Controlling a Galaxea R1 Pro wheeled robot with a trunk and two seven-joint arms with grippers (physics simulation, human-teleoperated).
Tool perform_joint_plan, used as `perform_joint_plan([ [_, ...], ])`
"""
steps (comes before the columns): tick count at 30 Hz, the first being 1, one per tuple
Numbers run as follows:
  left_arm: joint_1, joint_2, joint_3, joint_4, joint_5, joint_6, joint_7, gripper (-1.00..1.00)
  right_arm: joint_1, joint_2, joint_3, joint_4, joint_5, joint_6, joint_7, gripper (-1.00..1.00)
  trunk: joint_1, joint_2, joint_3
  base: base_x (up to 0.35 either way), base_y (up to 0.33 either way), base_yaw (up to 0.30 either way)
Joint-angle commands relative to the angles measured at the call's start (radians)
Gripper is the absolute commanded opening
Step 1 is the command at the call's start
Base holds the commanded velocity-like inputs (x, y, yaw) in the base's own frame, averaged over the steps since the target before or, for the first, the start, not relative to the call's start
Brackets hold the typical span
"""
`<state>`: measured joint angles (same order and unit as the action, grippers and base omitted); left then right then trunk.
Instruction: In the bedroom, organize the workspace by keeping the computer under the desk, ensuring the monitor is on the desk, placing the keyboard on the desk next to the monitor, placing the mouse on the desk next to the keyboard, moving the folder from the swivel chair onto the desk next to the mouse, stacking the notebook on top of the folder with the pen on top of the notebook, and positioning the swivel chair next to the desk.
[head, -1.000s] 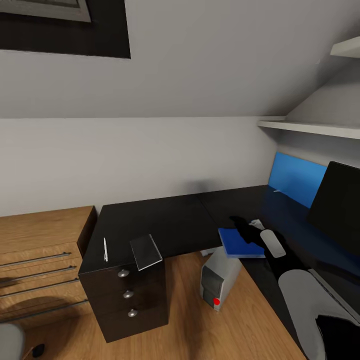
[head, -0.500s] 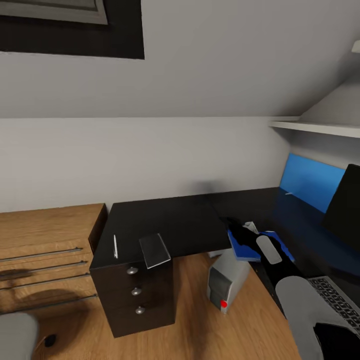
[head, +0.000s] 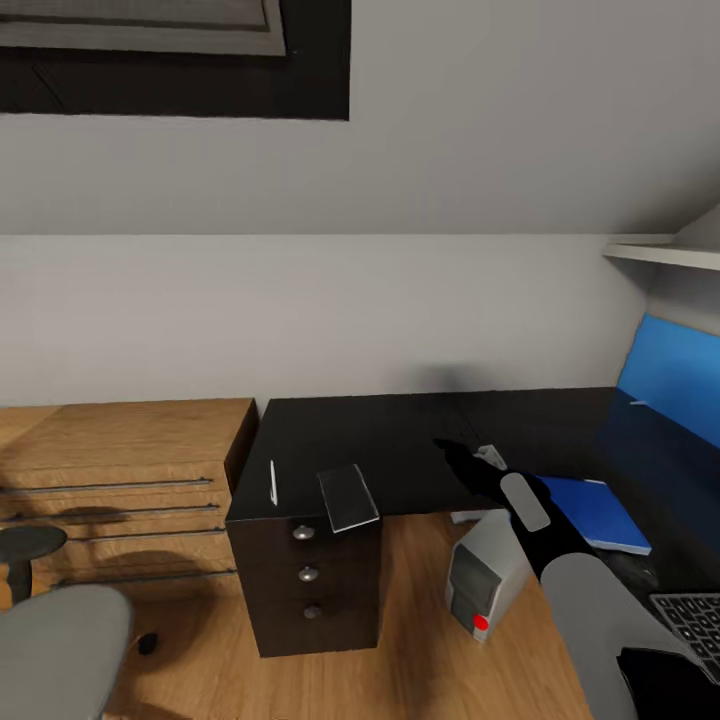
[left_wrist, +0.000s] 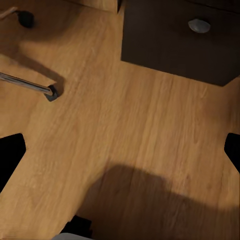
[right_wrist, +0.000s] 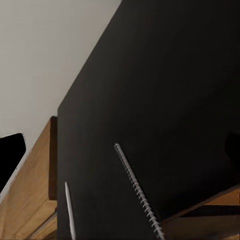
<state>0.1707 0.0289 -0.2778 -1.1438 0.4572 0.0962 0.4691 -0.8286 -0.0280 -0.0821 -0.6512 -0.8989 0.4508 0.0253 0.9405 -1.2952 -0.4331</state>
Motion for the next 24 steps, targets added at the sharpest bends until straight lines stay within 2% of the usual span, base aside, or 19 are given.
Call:
perform_joint_plan([
  [1, 0.000, 0.001, -0.003, -0.002, 0.005, 0.004, 0.007, 1.00, 0.000, 0.002, -0.004, 0.000, 0.002, 0.006, 0.003, 1.00, 0.000, -0.001, -0.001, -0.007, 0.000, 0.272],
  [6, 0.000, 0.001, -0.003, -0.002, 0.005, 0.004, 0.007, 1.00, 0.000, 0.008, -0.004, 0.002, 0.009, 0.006, 0.004, 1.00, 0.000, -0.001, -0.001, -0.164, 0.028, 0.272],
  [17, 0.000, 0.000, -0.004, -0.002, 0.005, 0.004, 0.006, 1.00, 0.000, 0.009, -0.004, 0.005, 0.011, 0.005, 0.005, 1.00, 0.000, -0.001, -0.001, -0.304, 0.071, 0.272],
  [24, 0.000, 0.000, -0.004, -0.002, 0.005, 0.004, 0.006, 1.00, 0.000, 0.011, -0.005, 0.018, 0.009, 0.003, 0.006, 1.00, 0.000, -0.001, -0.001, -0.061, 0.015, 0.272],
])
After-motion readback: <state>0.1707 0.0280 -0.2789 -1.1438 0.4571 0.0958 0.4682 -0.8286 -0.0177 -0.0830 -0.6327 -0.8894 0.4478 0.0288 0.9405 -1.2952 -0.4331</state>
